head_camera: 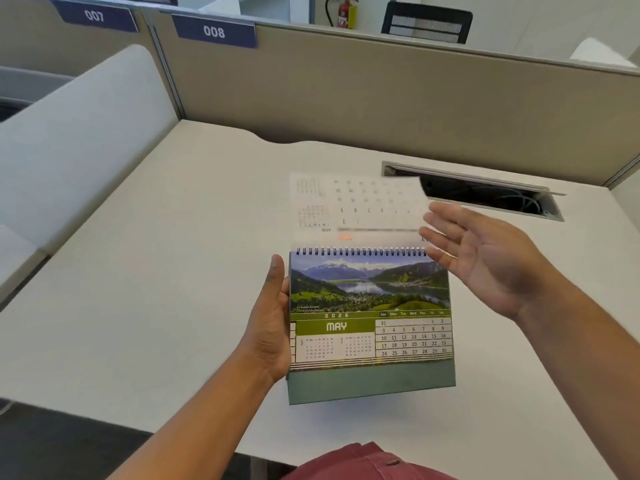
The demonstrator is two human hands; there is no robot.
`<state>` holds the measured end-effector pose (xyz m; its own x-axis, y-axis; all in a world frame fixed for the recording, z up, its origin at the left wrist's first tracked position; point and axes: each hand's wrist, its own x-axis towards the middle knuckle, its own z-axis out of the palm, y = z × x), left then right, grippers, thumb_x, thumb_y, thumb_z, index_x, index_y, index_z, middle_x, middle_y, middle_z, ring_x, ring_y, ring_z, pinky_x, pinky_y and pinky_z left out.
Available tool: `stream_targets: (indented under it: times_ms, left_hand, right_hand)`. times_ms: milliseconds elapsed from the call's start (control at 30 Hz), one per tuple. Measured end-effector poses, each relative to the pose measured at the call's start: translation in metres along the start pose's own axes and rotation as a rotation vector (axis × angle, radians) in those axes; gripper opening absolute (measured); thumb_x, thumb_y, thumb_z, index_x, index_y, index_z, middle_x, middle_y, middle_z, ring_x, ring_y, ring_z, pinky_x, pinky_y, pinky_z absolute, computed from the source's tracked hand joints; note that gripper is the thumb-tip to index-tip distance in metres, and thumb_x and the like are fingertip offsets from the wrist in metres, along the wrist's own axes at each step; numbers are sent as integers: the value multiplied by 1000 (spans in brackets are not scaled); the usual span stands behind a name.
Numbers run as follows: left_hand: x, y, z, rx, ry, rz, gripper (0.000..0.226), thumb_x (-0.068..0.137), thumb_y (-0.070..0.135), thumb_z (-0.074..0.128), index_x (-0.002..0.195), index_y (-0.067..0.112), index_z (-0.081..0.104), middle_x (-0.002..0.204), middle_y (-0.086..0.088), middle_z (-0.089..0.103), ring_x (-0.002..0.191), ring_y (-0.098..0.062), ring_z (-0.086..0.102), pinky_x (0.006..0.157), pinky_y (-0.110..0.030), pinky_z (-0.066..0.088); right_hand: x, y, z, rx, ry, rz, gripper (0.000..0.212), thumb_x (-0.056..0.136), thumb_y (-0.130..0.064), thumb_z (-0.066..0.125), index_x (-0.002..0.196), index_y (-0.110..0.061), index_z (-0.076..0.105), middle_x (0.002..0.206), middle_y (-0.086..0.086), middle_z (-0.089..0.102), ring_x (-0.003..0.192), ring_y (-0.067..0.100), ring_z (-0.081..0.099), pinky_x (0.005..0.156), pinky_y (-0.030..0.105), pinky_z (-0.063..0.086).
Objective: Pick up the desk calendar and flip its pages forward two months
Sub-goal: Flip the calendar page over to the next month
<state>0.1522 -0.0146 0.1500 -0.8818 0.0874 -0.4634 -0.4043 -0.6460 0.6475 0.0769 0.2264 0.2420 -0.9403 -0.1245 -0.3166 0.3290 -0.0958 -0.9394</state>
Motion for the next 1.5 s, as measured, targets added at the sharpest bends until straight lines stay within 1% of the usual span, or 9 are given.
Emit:
stream_targets:
  times_ms: [133,300,467,700,900,1067,1233,1367,1500]
  left_hand:
    - [1,4,-1,-17,26,12,74,80,70,45,127,18,67,109,-19,78,87,-44,76,72,-55,61]
    - [3,10,0,-59,47,34,78,74,70,50,129,17,65,106,-19,79,85,-44,76,68,-55,62]
    - [8,11,1,-83,41,28,77,75,69,50,129,17,65,105,-18,79,86,-44,76,67,-55,62]
    - [16,7,4,-86,90,11,72,85,71,44,126,16,67,112,-21,77,93,-47,74,77,-63,59]
    - [22,4,3,-105,101,-2,71,87,73,39,120,16,68,114,-22,75,98,-49,72,82,-63,57]
    - [26,1,2,-103,152,11,65,91,70,35,112,19,70,115,-22,75,100,-50,71,88,-69,52]
    - [28,2,2,-109,154,9,65,91,71,33,110,21,72,113,-21,76,98,-49,72,85,-66,54]
    - [28,2,3,-96,156,10,64,91,71,36,111,20,70,113,-21,76,98,-49,72,85,-66,54]
    - [28,2,3,-89,159,12,64,89,71,38,111,20,70,113,-20,76,98,-49,72,86,-66,54]
  right_hand:
    - [-6,23,-8,-320,188,-67,31,94,-29,59,122,-16,64,116,-3,70,114,20,60,91,39,50]
    - [-14,62,-34,-387,323,16,34,89,-18,67,122,-12,67,116,4,71,109,23,64,79,33,50]
    - [-27,85,-47,-417,331,87,31,89,-16,67,120,-11,68,106,4,72,99,24,67,74,34,51]
    - [-32,98,-46,-498,318,97,28,90,-20,66,117,-15,71,109,0,74,106,20,65,87,37,52]
    - [-39,95,-42,-510,346,20,25,89,-15,66,112,-25,70,102,-8,73,88,11,66,67,25,47]
    - [-41,92,-40,-513,342,14,24,89,-14,66,108,-29,71,97,-19,71,91,1,66,68,19,45]
    - [-38,90,-40,-517,371,16,19,87,-19,69,105,-22,76,102,-8,74,89,4,65,66,21,46]
    - [-37,88,-39,-502,373,9,15,88,-16,69,101,-20,75,98,-10,73,80,5,63,61,22,44]
    - [-37,90,-38,-520,383,4,14,87,-18,69,100,-23,72,100,-11,72,87,6,64,70,28,50]
